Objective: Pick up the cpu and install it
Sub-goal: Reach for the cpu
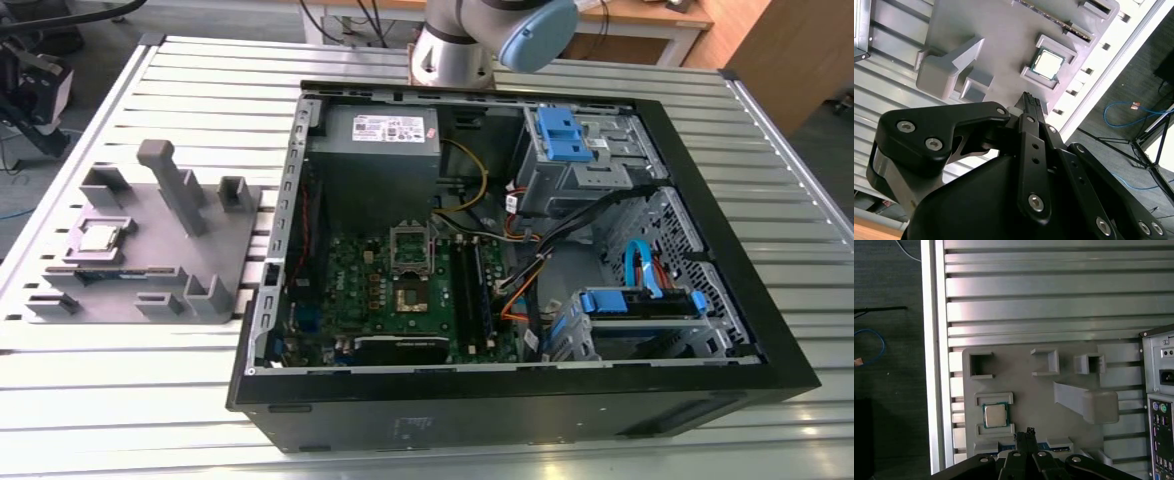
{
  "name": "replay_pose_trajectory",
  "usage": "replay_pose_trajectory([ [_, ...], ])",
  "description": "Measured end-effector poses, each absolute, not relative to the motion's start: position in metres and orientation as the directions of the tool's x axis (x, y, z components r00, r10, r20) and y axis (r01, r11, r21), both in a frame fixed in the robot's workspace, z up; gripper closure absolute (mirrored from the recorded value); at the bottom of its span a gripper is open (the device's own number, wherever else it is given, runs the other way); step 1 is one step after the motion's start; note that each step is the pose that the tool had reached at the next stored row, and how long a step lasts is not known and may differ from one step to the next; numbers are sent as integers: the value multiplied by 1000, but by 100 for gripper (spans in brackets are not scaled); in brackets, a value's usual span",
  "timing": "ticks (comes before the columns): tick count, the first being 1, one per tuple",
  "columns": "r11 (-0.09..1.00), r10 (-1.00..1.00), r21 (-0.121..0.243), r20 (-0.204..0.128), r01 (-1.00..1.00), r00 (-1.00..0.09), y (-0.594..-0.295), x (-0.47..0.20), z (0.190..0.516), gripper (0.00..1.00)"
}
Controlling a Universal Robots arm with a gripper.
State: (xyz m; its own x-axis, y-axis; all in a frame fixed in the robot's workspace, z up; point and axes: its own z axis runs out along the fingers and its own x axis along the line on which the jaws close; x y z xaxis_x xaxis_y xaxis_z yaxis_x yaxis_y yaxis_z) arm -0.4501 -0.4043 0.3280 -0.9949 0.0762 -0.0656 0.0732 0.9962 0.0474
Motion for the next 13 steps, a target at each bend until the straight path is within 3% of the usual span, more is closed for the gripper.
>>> replay_pose_trajectory([
  [13,996,76,48,-66,73,-995,-404,-461,322,89],
])
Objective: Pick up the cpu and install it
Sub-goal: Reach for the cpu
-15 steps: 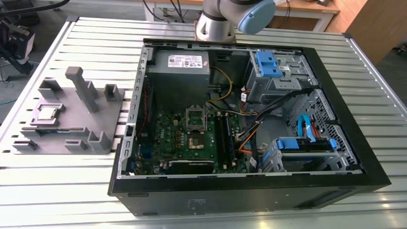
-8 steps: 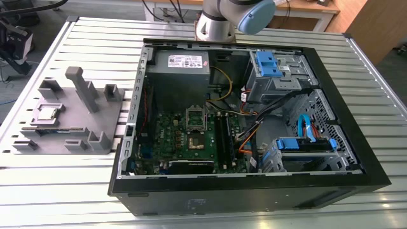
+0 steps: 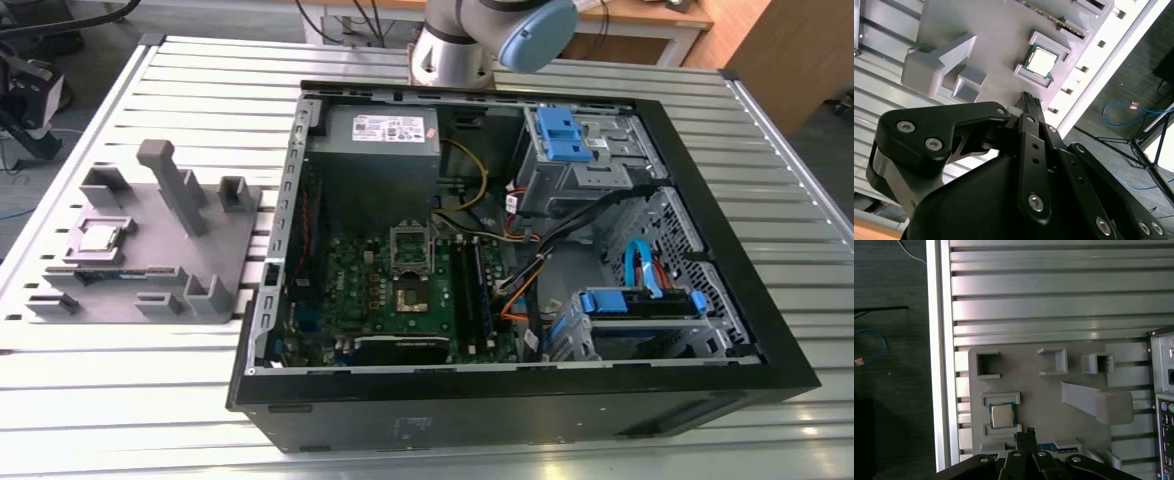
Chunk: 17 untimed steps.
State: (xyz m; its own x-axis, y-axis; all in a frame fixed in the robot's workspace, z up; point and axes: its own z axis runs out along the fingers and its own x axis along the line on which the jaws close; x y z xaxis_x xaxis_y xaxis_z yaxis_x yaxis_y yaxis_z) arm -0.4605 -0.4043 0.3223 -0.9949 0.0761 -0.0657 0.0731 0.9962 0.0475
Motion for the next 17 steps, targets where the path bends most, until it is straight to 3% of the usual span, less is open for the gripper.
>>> replay_pose_trajectory([
  [17,996,76,47,-66,73,-995,-404,-461,311,89],
])
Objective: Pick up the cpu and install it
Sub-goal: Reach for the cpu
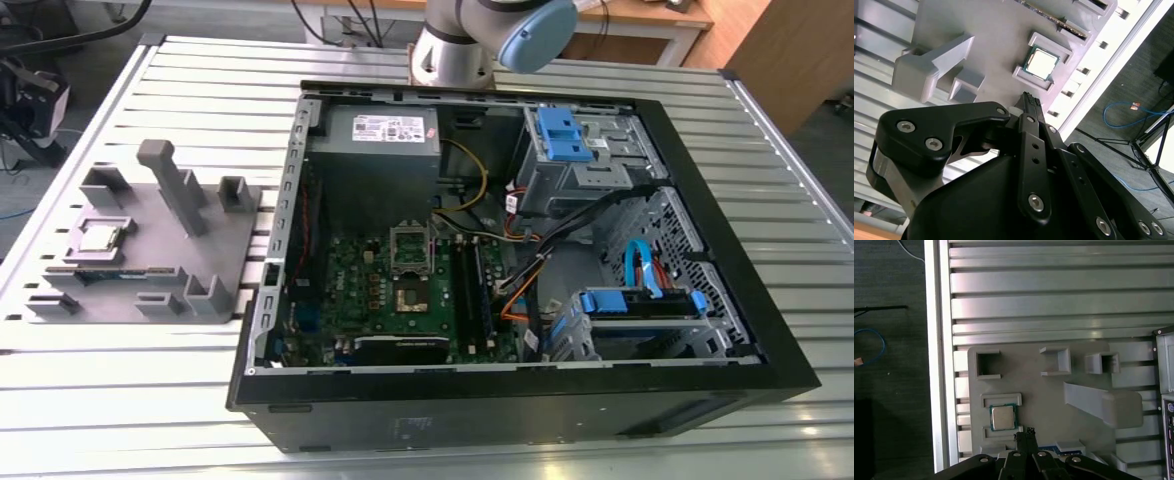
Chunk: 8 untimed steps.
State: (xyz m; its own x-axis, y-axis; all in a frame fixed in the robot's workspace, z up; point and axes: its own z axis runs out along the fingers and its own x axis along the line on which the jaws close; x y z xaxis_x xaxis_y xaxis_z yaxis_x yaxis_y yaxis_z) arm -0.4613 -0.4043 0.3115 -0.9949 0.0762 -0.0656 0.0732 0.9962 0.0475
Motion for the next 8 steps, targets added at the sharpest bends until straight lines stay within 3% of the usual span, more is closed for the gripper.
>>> replay_pose_trajectory([
  [8,996,76,47,-66,73,-995,-405,-461,307,89],
])
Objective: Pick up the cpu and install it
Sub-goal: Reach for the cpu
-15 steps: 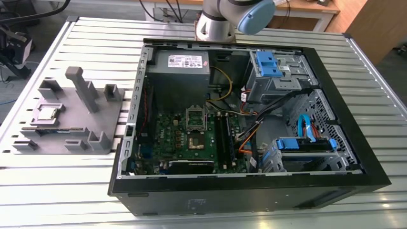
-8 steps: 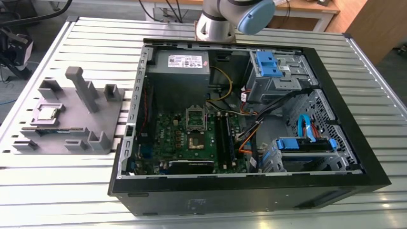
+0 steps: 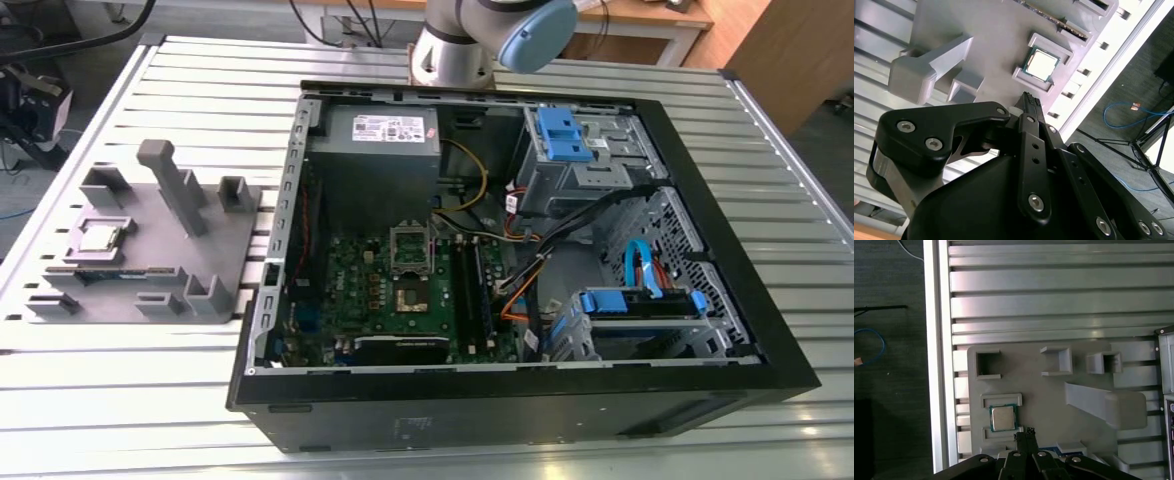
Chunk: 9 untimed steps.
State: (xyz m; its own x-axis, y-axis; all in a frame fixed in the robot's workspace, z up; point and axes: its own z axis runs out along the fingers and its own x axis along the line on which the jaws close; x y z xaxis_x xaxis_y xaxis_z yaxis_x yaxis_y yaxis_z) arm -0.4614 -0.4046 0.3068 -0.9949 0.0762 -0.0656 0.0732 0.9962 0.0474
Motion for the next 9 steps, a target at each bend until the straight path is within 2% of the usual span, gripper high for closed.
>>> replay_pose_trajectory([
  [9,996,76,47,-66,73,-995,-406,-463,299,89],
])
